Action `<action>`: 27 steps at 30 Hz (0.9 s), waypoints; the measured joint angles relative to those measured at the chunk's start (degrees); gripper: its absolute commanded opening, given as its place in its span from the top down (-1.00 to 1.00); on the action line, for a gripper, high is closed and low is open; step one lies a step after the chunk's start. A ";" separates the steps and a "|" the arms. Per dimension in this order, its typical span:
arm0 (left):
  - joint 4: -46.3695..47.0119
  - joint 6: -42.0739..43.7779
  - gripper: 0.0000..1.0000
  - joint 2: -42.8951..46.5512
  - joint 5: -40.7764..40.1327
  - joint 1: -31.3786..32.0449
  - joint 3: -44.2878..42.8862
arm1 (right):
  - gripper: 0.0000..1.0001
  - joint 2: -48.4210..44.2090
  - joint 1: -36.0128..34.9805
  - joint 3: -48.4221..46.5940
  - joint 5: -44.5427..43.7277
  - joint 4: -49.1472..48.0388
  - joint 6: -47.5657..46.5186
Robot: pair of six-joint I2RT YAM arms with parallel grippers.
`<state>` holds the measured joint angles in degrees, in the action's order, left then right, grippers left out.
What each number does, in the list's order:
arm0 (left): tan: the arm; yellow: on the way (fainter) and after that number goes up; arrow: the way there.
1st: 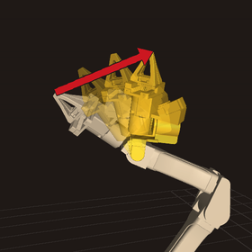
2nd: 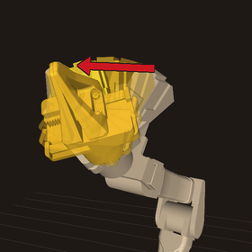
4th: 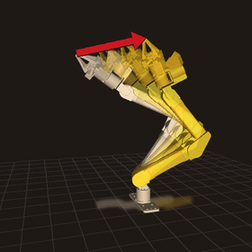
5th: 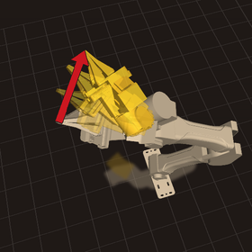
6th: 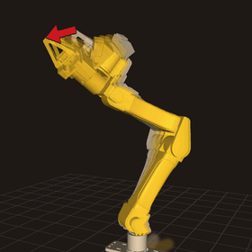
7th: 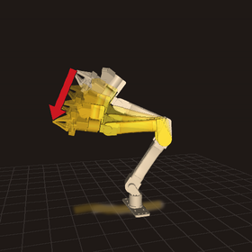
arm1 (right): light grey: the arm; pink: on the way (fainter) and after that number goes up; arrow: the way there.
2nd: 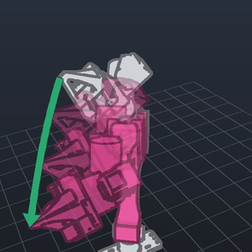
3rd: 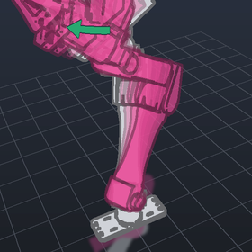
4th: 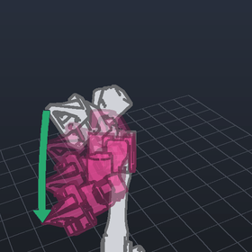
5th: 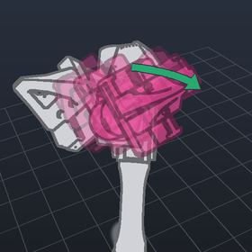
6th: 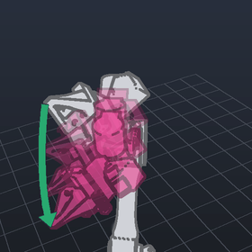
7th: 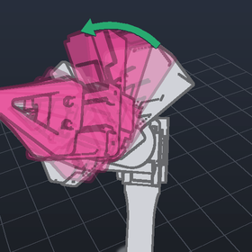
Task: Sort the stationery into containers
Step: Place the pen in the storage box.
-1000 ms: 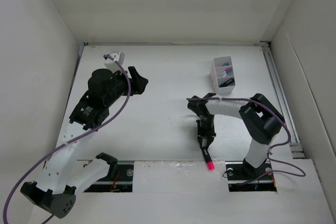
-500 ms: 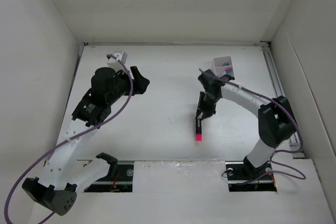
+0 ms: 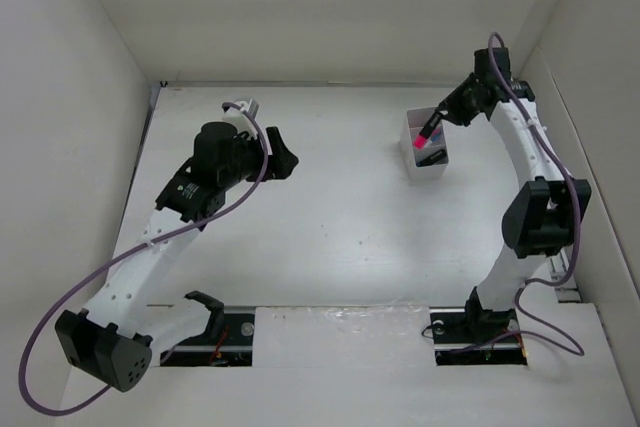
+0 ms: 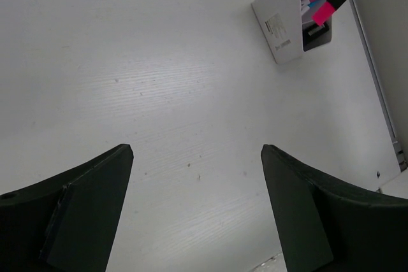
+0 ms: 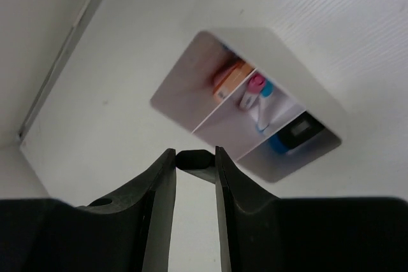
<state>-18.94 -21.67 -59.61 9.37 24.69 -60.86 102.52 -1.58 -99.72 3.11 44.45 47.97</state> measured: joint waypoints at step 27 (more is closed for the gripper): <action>1.09 -0.42 -0.99 -2.21 1.77 0.02 -0.02 | -0.81 -8.44 -4.83 18.05 -20.92 -9.14 6.38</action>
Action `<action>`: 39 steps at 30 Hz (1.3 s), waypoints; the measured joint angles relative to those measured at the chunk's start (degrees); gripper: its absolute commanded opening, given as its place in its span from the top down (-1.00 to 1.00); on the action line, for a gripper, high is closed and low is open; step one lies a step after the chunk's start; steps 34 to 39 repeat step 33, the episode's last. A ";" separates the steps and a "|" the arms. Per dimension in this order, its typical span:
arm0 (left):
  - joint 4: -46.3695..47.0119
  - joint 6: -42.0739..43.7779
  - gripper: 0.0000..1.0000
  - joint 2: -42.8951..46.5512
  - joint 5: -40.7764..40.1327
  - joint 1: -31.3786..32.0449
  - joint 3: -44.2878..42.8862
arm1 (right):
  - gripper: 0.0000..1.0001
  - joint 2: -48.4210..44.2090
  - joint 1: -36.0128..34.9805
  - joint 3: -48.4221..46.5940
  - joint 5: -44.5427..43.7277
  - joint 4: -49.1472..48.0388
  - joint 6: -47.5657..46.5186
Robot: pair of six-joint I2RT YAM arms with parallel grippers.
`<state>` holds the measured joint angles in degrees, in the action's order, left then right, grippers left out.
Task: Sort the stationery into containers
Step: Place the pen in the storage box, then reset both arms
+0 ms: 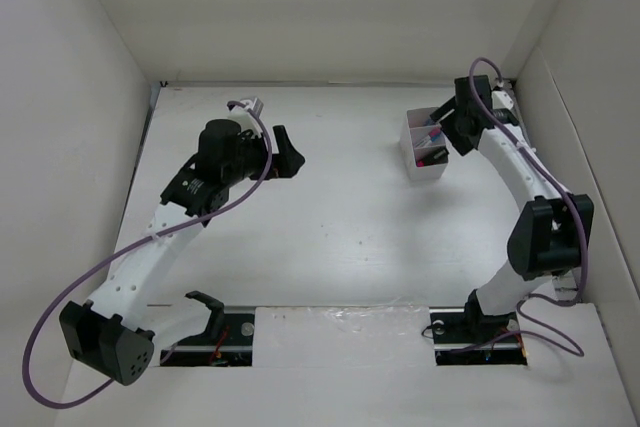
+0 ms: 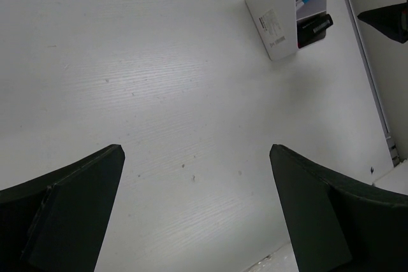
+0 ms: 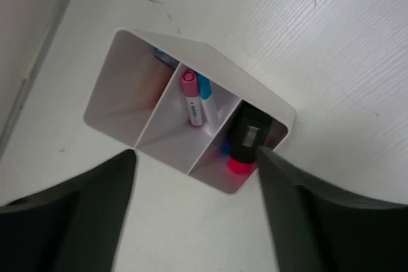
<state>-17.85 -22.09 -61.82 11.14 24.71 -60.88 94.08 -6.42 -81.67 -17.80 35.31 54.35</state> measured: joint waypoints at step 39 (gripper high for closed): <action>-0.90 -1.20 -0.99 8.11 -6.71 0.00 -2.32 | -1.00 -47.45 1.86 21.40 4.44 12.39 -0.98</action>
